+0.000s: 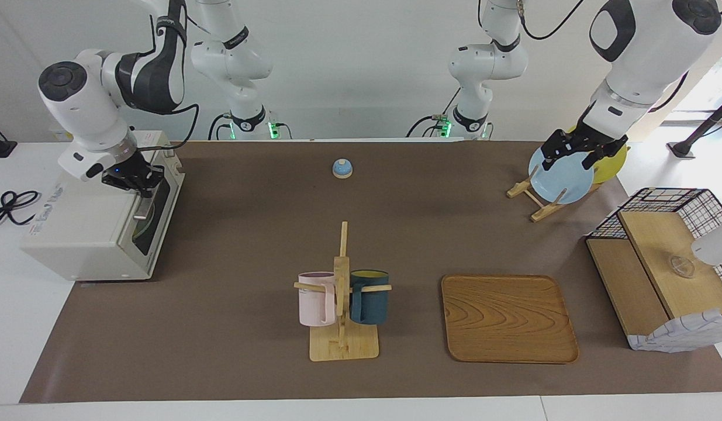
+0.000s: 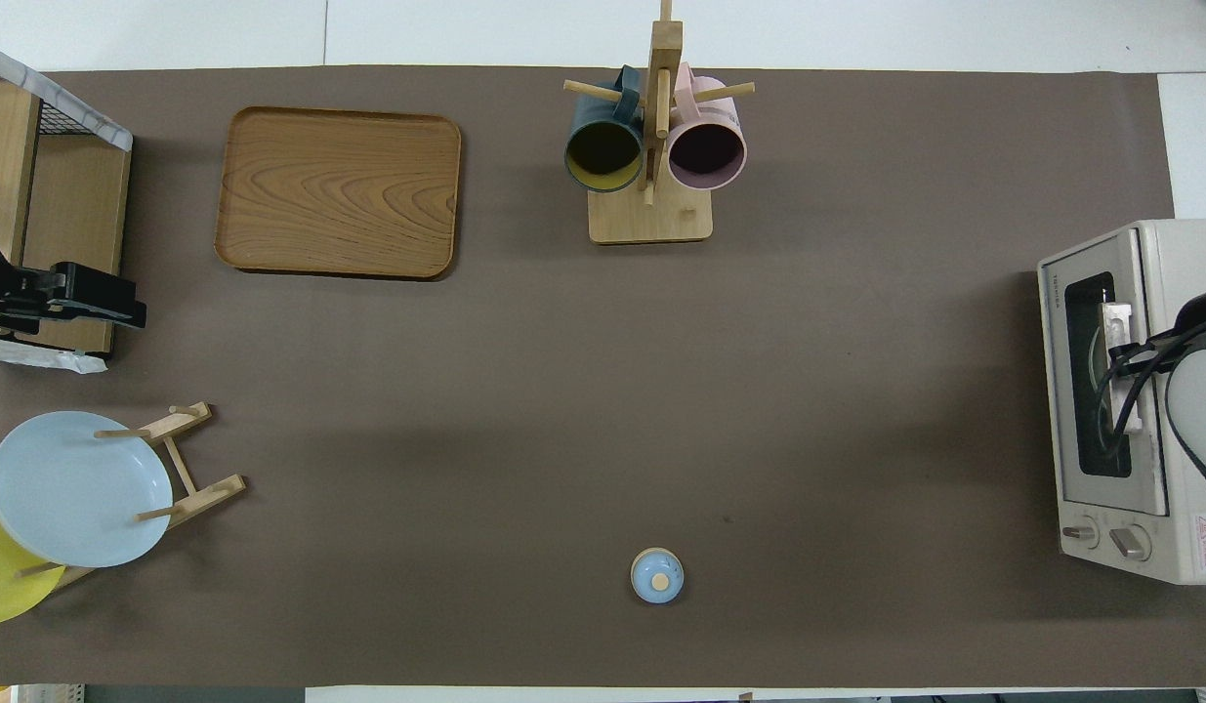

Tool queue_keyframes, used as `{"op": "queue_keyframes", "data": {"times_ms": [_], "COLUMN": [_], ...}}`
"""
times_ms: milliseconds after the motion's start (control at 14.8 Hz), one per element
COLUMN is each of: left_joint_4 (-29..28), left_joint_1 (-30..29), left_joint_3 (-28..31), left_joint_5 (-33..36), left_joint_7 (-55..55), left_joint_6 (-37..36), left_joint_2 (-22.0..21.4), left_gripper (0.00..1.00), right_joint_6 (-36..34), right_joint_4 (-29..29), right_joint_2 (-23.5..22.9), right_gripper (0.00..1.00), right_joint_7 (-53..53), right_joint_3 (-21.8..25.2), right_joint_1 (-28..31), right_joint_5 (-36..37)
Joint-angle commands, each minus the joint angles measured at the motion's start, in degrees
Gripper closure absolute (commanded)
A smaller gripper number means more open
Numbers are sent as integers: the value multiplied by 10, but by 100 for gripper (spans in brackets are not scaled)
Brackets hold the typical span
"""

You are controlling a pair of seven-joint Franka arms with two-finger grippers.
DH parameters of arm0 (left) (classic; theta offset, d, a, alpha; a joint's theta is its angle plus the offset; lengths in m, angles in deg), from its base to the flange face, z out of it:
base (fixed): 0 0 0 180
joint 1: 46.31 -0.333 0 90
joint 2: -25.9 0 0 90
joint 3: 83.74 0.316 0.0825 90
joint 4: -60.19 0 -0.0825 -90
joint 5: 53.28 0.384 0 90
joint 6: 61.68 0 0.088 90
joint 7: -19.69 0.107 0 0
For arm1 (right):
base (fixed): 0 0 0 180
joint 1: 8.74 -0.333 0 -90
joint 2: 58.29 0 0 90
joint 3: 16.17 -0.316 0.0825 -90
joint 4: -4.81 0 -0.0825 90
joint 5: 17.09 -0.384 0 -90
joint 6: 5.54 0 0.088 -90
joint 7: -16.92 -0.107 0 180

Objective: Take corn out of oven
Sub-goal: 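Pull the oven door down and open with the right gripper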

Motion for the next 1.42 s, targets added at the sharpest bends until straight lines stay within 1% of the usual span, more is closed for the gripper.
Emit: {"op": "queue_keyframes", "data": {"times_ms": [0, 135, 406, 609, 812, 947, 1150, 1353], "left_joint_4": [0, 0, 0, 0, 0, 0, 0, 0], "left_joint_1": [-5, -5, -5, -5, -5, -5, -5, -5], "left_joint_3": [-4, -4, -4, -4, -4, -3, -4, -4], "left_joint_5": [13, 13, 13, 13, 13, 13, 13, 13], "left_joint_7": [3, 3, 3, 3, 3, 3, 3, 3], "left_joint_6": [-8, -8, -8, -8, -8, -8, -8, -8], "left_joint_2": [-7, -7, -7, -7, -8, -7, -7, -7], "left_gripper": [0, 0, 0, 0, 0, 0, 0, 0], "right_joint_6": [46, 50, 93, 113, 144, 167, 216, 237], "right_joint_4": [-29, -29, -49, -54, -60, -68, -96, -102], "right_joint_2": [-3, -9, -19, -32, -53, -63, -67, -80], "right_gripper": [100, 100, 100, 100, 100, 100, 100, 100], "right_joint_7": [-1, -18, -25, -25, -25, -28, -60, -68], "right_joint_3": [-3, -3, -3, -3, -4, -4, -4, -4], "right_joint_1": [-11, -21, -32, -39, -44, -57, -78, -83], "right_joint_5": [-5, -6, -16, -18, -21, -21, -21, -21]}}
